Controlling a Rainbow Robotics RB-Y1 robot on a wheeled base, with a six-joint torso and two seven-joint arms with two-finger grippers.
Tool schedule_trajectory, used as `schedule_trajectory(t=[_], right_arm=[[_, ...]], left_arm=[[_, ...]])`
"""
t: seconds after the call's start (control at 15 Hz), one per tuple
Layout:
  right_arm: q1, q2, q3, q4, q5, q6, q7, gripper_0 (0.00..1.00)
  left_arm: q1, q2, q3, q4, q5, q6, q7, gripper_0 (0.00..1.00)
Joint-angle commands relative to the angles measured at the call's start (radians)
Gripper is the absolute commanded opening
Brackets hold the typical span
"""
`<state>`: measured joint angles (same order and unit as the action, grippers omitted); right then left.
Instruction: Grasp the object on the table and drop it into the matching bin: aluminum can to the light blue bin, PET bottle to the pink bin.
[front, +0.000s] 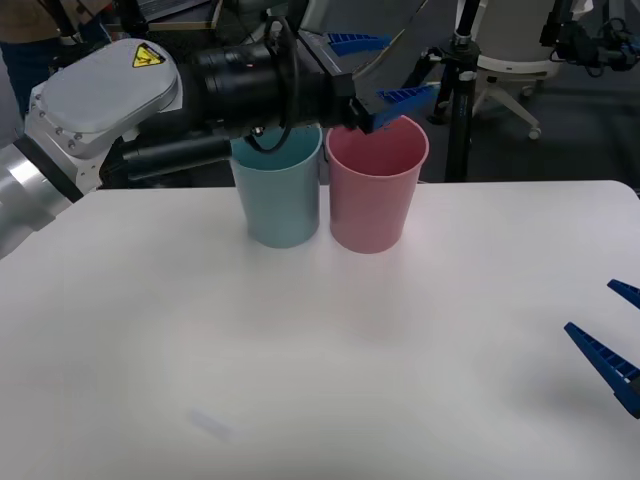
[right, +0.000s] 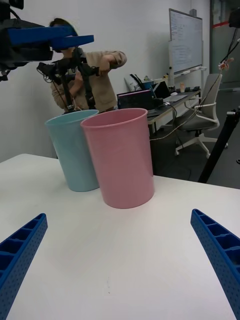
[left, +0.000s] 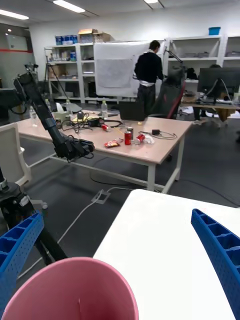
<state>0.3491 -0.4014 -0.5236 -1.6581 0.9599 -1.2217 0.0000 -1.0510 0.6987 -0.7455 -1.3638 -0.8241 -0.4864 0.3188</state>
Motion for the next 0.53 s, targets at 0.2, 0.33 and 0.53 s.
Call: schedule_trajectory(t=[0.2, 0.33, 0.53], right_arm=[[0.0, 0.0, 0.0, 0.0, 0.0, 0.0, 0.0, 1.0], [0.0, 0.0, 0.0, 0.0, 0.0, 0.0, 0.0, 1.0], [0.0, 0.0, 0.0, 0.0, 0.0, 0.0, 0.0, 1.0]], left_arm=[[0.052, 0.14, 0.0, -0.104, 0.111, -0.037, -0.038, 1.0], [0.094, 0.222, 0.005, -0.186, 0.158, -0.038, -0.053, 1.0], [0.197, 0.312, 0.077, -0.297, 0.178, -0.052, -0.058, 1.0]])
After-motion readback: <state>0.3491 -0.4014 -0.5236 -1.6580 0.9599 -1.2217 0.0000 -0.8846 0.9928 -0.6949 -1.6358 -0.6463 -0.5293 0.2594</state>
